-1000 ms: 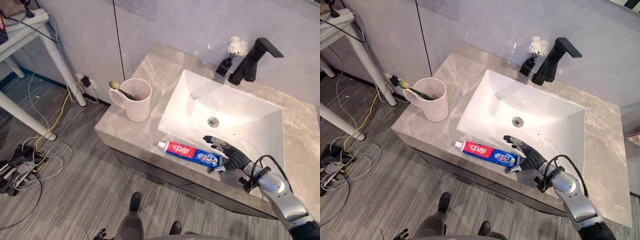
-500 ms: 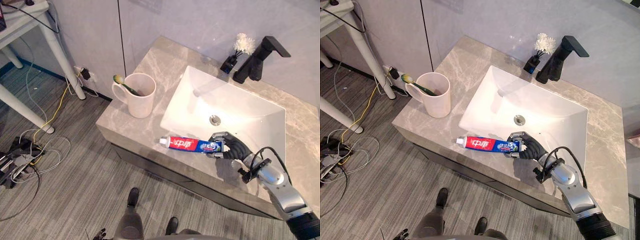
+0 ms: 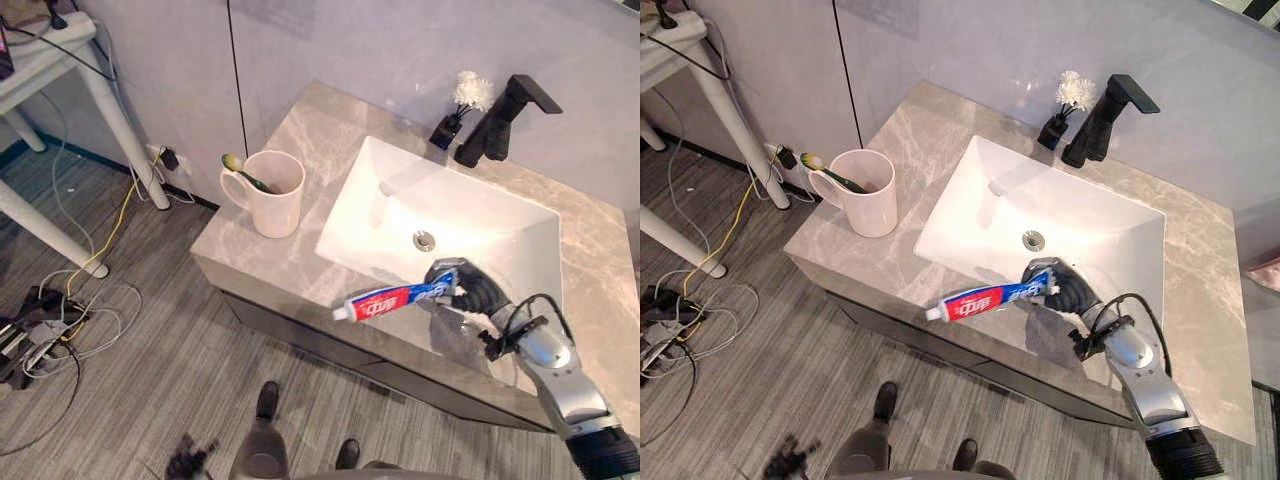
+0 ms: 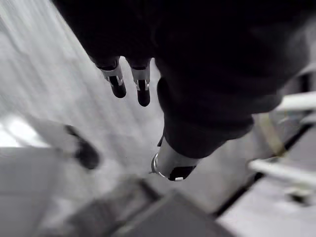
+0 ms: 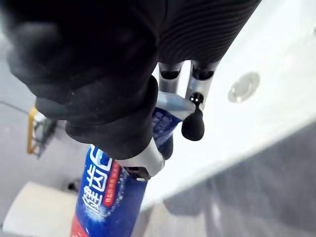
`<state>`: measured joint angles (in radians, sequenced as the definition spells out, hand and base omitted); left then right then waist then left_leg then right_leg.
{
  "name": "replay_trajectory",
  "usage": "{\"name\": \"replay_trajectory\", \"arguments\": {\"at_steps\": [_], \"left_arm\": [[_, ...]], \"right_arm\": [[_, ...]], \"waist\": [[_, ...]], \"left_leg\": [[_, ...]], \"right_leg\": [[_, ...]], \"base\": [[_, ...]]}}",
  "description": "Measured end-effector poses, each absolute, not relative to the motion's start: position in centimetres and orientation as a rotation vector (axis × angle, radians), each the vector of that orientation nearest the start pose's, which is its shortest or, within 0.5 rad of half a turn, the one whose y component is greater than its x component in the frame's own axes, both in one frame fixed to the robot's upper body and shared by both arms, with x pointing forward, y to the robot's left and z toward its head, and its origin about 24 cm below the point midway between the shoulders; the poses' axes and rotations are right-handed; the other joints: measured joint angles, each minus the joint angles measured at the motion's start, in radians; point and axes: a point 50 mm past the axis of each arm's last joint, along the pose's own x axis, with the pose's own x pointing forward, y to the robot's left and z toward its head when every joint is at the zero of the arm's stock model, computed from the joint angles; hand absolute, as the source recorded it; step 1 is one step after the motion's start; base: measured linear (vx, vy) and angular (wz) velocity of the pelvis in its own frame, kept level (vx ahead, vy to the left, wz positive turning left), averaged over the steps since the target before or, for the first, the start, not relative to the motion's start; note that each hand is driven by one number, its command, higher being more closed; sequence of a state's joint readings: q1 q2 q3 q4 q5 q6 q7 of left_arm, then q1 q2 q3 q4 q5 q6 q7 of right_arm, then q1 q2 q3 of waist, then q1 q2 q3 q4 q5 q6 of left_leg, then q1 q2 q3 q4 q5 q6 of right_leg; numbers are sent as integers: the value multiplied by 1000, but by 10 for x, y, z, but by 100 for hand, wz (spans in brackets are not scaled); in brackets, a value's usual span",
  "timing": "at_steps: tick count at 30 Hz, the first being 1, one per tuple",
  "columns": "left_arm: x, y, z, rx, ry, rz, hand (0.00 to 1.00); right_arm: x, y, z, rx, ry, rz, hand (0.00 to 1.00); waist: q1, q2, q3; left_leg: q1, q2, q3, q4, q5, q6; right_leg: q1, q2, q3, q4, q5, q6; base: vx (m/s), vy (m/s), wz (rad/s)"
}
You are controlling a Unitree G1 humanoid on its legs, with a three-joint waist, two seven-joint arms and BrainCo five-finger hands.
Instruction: Organize washtable
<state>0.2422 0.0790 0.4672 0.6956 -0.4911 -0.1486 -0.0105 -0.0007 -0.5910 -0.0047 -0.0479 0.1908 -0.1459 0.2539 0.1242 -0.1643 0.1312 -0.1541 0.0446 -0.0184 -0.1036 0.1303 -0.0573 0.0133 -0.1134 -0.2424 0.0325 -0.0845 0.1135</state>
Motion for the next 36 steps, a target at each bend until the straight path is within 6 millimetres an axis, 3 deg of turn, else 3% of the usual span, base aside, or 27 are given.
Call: {"name": "replay_trajectory", "arguments": {"at_steps": [2,6,11,13,17,19,22,23,27,36], "left_arm": [[97,303,-78,-539,276,944,0],[99,343,6,-455,-185,1034,0],[112,337,53,-425,-401,958,0],[127,318,71,-471,-471,829,0],[158,269,93,-604,-520,535,0],[171,233,103,-723,-527,318,0],[180,204,105,-828,-491,161,0],[184,184,103,-888,-438,64,0],[188,154,101,-938,-354,-104,0],[191,129,104,-962,-298,-247,0]], "right_arm": [[250,-256,114,-411,-200,154,100],[245,-279,134,-373,-284,-15,100],[245,-264,127,-272,-305,-10,100],[247,-253,118,-224,-284,12,100],[250,-235,108,-191,-250,73,100],[253,-219,102,-160,-234,122,100],[255,-207,99,-147,-227,167,100],[260,-199,103,-145,-241,197,100],[269,-183,113,-112,-295,220,100],[278,-152,125,-35,-357,255,100]], "waist": [[0,34,-37],[-3,90,-80],[1,115,-109],[1,108,-112],[2,103,-114],[2,103,-114],[-1,107,-114],[0,110,-113],[0,111,-113],[2,128,-111]], "left_leg": [[1,-8,-2,0,0,0],[24,-11,7,0,3,-3],[37,-12,2,0,7,1],[41,-15,-8,0,8,1],[45,-28,-25,0,13,7],[45,-35,-30,1,16,11],[47,-41,-37,1,19,15],[47,-44,-39,1,21,17],[48,-45,-44,4,23,18],[61,-45,-52,6,26,16]], "right_leg": [[1,-2,-2,-1,-1,-1],[19,-5,0,-19,-1,-1],[37,-4,-6,-24,-2,-3],[46,-5,-16,-24,-3,-3],[57,-15,-35,-17,-9,-3],[59,-22,-41,-11,-12,0],[58,-29,-48,2,-19,4],[59,-31,-51,4,-19,4],[61,-32,-56,7,-20,5],[71,-32,-61,21,-35,6]], "base": [[-33,13,-1],[-20,0,-7],[-4,-5,3],[-5,-5,13],[-17,12,16],[-29,19,8],[-24,11,9],[-25,9,6],[-19,-2,4],[-5,-8,2]]}}
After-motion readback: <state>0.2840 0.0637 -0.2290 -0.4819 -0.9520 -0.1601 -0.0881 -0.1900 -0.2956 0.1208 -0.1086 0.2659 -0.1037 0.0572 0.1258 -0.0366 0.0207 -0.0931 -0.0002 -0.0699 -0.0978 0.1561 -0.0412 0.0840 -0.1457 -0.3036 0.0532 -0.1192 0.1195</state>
